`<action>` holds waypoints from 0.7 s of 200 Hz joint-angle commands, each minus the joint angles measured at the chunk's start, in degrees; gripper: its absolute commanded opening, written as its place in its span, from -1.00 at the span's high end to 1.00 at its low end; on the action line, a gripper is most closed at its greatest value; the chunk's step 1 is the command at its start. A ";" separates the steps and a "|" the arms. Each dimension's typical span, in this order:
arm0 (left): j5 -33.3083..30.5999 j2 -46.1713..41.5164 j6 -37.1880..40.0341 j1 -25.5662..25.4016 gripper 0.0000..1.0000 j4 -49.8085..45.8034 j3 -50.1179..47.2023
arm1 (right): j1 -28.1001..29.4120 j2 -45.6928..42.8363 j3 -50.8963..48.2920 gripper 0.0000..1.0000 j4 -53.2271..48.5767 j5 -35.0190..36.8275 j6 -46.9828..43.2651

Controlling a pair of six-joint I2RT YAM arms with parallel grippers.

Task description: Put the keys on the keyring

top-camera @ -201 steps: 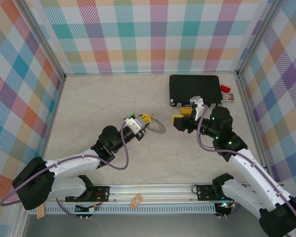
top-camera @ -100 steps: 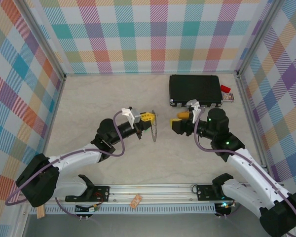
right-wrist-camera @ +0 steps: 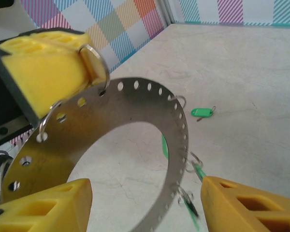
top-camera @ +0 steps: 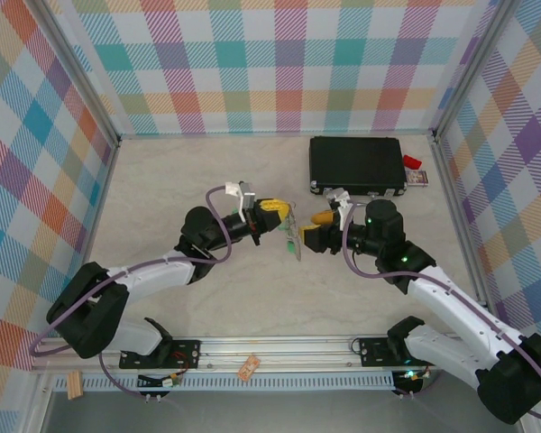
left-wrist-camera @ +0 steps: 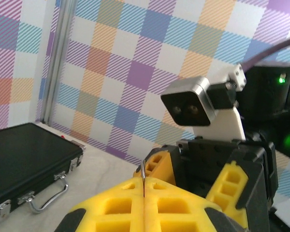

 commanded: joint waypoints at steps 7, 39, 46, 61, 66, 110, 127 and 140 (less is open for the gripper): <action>4.37 0.67 -8.65 1.27 1.00 2.85 4.07 | 0.49 -0.59 -0.54 -0.22 2.48 0.35 -0.83; 4.76 0.60 -11.27 1.73 1.00 1.58 4.85 | 0.58 -0.65 -0.49 -0.22 2.30 0.28 -0.69; 4.76 0.69 -12.00 1.92 1.00 0.59 5.28 | 0.62 -0.64 -0.48 -0.22 2.33 0.26 -0.73; 4.82 0.28 -13.01 2.08 1.00 -2.65 6.47 | 0.58 -0.53 -0.40 -0.22 2.31 0.34 -0.52; 4.82 0.15 -13.17 2.15 1.00 -3.21 6.61 | 0.58 -0.58 -0.44 -0.22 2.37 0.35 -0.50; 4.13 -0.88 -13.78 2.28 1.00 -5.33 6.84 | 0.68 -0.29 -0.44 -0.22 2.50 0.35 -0.34; 4.18 -0.87 -13.79 2.32 1.00 -6.04 7.14 | 0.66 -0.35 -0.49 -0.22 2.42 0.35 -0.28; 4.49 -0.77 -13.82 2.33 1.00 -4.58 6.62 | 0.76 -0.44 -0.47 -0.22 2.41 0.45 -0.34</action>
